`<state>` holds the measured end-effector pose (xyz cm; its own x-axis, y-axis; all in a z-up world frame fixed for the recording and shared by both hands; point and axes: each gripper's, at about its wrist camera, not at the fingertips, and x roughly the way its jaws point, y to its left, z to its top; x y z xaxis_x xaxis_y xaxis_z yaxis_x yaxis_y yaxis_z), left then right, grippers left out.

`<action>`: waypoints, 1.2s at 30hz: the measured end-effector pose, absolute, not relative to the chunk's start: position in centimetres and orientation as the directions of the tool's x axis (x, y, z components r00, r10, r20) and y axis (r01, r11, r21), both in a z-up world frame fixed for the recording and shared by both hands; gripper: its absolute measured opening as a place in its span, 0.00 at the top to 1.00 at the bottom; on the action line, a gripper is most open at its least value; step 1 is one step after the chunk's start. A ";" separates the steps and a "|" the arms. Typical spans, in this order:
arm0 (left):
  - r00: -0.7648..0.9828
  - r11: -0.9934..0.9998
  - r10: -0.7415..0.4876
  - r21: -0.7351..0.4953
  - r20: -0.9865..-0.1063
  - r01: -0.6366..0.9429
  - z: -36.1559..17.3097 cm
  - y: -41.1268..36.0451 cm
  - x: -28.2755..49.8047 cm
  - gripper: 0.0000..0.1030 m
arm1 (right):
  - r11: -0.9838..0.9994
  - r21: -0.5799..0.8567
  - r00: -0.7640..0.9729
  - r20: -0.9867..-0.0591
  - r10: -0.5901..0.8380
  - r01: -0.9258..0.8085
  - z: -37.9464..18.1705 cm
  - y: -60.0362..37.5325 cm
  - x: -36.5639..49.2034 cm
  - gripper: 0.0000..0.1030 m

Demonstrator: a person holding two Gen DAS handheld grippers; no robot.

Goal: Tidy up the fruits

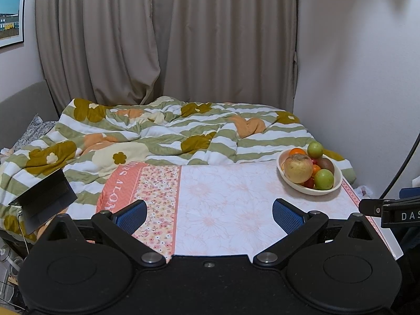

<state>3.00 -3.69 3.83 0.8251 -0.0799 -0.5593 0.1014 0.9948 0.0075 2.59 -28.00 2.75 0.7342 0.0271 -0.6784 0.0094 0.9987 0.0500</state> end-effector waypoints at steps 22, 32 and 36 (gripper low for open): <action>0.826 0.995 -0.073 0.014 -0.559 0.098 3.8 -3.3 3.3 0.00 | 0.999 0.050 0.729 -0.684 0.027 0.010 2.6 -27.8 3.0 0.00; 0.840 0.996 -0.064 0.011 -0.539 0.083 4.0 -3.2 3.3 0.00 | 0.999 0.052 0.730 -0.683 0.027 0.012 2.6 -27.8 3.1 0.00; 0.841 0.997 -0.067 0.004 -0.538 0.082 4.1 -3.0 3.3 0.00 | 0.999 0.051 0.731 -0.682 0.023 0.016 2.4 -27.5 3.1 0.00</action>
